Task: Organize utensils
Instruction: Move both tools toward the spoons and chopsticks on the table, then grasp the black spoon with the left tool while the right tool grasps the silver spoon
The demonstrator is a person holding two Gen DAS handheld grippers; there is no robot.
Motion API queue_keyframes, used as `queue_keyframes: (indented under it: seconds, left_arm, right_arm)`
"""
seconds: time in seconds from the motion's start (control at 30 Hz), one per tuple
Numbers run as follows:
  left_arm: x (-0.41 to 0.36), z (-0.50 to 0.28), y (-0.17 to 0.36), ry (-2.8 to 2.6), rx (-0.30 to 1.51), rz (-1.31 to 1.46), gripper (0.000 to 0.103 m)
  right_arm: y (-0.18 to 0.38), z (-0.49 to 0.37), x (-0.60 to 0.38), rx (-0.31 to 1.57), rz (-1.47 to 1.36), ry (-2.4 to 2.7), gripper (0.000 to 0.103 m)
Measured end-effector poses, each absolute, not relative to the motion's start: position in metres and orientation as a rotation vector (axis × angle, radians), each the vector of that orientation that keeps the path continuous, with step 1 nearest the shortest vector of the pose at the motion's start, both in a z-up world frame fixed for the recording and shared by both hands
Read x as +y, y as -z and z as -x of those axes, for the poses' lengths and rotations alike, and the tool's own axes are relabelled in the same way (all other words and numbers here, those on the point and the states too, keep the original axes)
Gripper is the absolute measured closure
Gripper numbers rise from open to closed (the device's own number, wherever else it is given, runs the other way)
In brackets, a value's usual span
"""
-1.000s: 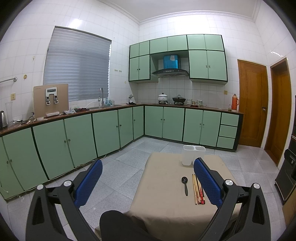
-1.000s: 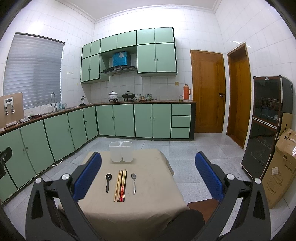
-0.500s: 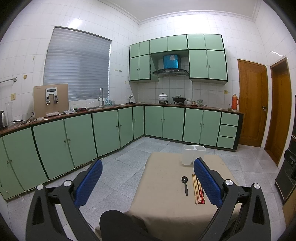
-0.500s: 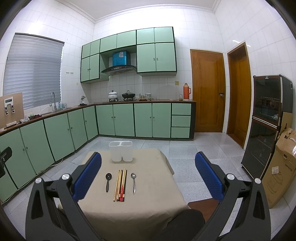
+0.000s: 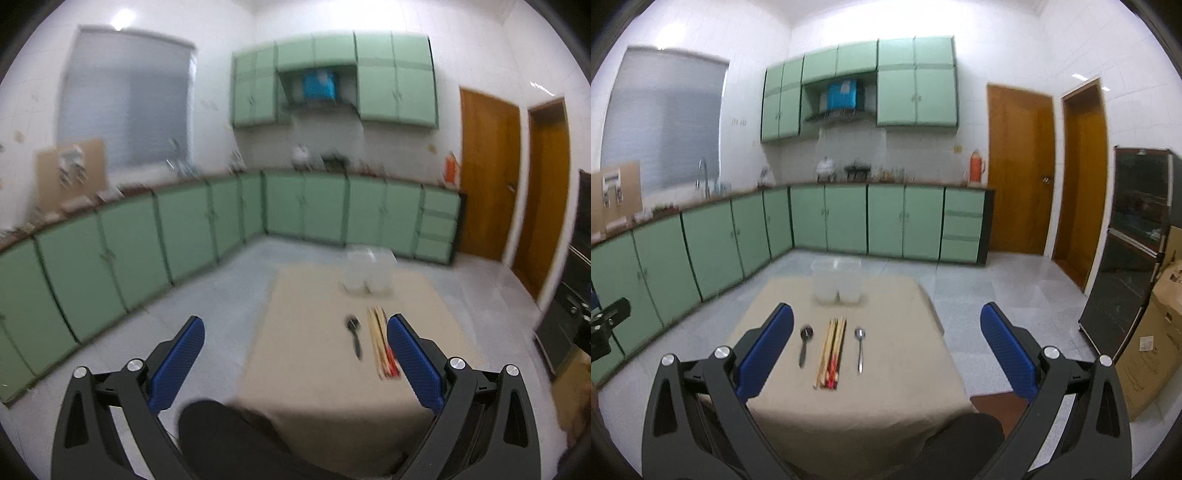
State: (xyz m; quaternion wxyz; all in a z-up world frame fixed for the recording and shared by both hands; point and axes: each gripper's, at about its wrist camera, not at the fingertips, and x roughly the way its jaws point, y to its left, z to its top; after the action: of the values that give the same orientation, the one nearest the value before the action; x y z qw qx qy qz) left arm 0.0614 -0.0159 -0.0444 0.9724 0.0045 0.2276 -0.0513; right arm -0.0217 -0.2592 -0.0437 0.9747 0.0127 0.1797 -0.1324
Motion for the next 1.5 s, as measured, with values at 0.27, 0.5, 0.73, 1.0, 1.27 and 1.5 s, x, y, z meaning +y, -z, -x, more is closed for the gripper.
queue_keyframes:
  seconds: [0.27,0.5,0.73,1.0,1.27,1.5]
  left_arm:
    - [-0.037,-0.169,0.138,0.236,0.748,0.010,0.006]
    - [-0.073,-0.245,0.208,0.296,0.896,0.016,0.006]
    - [-0.099,-0.295,0.258,0.348,0.957,0.065,0.006]
    - [-0.130,-0.326,0.299,0.328,1.018,-0.020,0.023]
    - [-0.148,-0.322,0.306,0.274,0.912,-0.158,0.037]
    - [-0.153,-0.320,0.301,0.334,0.885,-0.161,0.084]
  right_arm:
    - [0.133,-0.079,-0.287,0.673,-0.057,0.157,0.039]
    - [0.215,-0.161,-0.289,0.861,-0.098,0.021,0.062]
    - [0.268,-0.212,-0.296,0.932,-0.125,-0.050,0.079]
    - [0.297,-0.244,-0.300,0.955,-0.125,-0.085,0.079]
    - [0.301,-0.253,-0.311,0.914,-0.113,-0.095,0.092]
    - [0.296,-0.255,-0.316,0.891,-0.122,-0.116,0.094]
